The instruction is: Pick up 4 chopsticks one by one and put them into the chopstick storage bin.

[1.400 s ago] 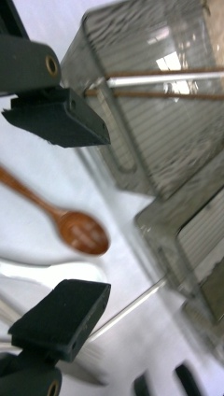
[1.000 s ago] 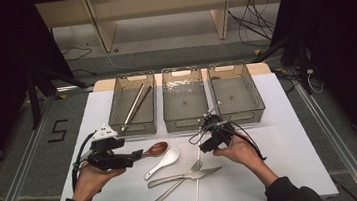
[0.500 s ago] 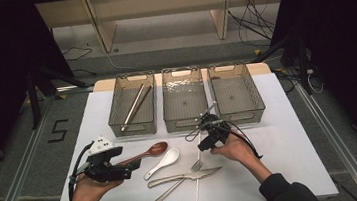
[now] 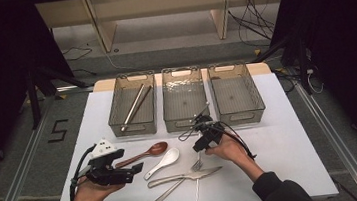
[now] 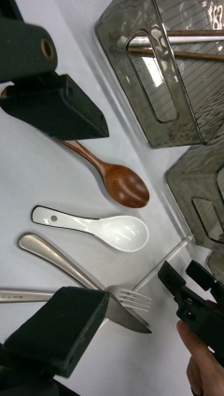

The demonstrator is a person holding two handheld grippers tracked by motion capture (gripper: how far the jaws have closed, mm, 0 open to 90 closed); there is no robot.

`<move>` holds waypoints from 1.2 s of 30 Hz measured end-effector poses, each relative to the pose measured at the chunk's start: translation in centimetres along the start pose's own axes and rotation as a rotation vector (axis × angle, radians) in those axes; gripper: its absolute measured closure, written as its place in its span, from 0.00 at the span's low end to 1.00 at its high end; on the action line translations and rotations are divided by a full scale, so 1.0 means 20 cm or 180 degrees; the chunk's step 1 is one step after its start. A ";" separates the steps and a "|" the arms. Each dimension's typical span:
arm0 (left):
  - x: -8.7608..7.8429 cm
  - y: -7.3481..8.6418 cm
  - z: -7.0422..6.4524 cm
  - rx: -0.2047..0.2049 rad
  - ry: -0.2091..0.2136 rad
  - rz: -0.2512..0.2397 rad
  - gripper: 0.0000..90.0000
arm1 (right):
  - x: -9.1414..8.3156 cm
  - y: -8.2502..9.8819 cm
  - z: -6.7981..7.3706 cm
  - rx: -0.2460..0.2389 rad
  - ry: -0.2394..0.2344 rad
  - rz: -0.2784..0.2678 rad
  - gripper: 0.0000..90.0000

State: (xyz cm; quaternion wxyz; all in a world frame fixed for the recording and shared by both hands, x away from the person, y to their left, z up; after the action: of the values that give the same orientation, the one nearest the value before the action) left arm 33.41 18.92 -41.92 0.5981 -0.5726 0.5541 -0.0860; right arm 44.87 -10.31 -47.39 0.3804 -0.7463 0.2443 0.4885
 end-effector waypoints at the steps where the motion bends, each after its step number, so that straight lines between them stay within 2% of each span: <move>1: 0.00 0.00 0.00 0.0000 -0.0001 0.0005 0.19 | 0.00 0.00 0.00 -0.0013 -0.0002 0.0003 0.33; 9: 0.00 0.00 0.00 0.0009 -0.0013 -0.0008 0.18 | 0.02 0.00 0.01 -0.0063 0.0009 0.0078 0.35; 13: 0.00 0.00 0.00 0.0016 -0.0015 -0.0020 0.18 | 0.04 0.00 0.02 -0.0156 0.0075 0.0132 0.36; 19: 0.00 0.00 0.01 0.0019 -0.0035 -0.0038 0.18 | 0.02 0.01 0.02 -0.0241 0.0037 0.0188 0.46; 29: 0.00 0.00 0.01 0.0040 -0.0043 0.0005 0.18 | 0.00 0.03 0.03 -0.0380 0.0036 0.0252 0.56; 36: 0.00 0.00 0.01 0.0045 -0.0055 0.0004 0.18 | -0.01 0.05 0.03 -0.0561 0.0007 0.0298 0.65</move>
State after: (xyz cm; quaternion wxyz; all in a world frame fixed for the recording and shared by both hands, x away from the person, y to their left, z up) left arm 33.51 19.10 -41.97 0.6070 -0.5687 0.5487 -0.0846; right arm 43.80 -10.41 -47.69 0.2897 -0.7652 0.2354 0.5245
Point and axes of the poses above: each handheld gripper's, and its own axes: x roughly forward along the jaws, y roughly out of its underside, z roughly to its left, the point moved 2 cm from there along x, roughly forward along the jaws, and after that the axes turned 15 degrees about y, right-handed, at the moved point
